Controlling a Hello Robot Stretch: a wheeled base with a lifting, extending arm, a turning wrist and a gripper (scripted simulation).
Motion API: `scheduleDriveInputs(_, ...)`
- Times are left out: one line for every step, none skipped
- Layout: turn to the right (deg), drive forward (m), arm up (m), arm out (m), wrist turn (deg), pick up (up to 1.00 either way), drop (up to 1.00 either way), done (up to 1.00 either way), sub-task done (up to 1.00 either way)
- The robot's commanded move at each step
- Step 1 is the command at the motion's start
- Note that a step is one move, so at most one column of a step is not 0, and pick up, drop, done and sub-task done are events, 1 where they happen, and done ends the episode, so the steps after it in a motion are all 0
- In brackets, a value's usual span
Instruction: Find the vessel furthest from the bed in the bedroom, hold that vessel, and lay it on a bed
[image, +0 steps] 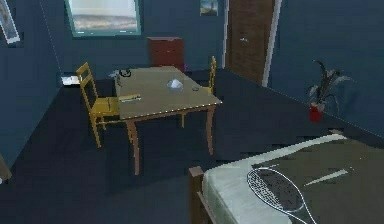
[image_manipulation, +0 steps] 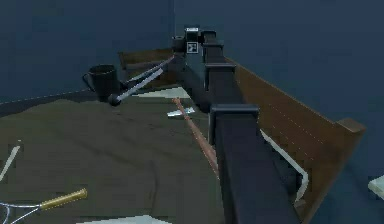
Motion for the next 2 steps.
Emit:
scheduleDriveInputs(0.0, 0.0, -0.26, 0.0, 0.0, 0.0, 0.0, 0.0, 0.0)
scheduleDriveInputs(0.0, 0.0, -0.32, 0.0, 0.0, 0.0, 0.0, 0.0, 0.0)
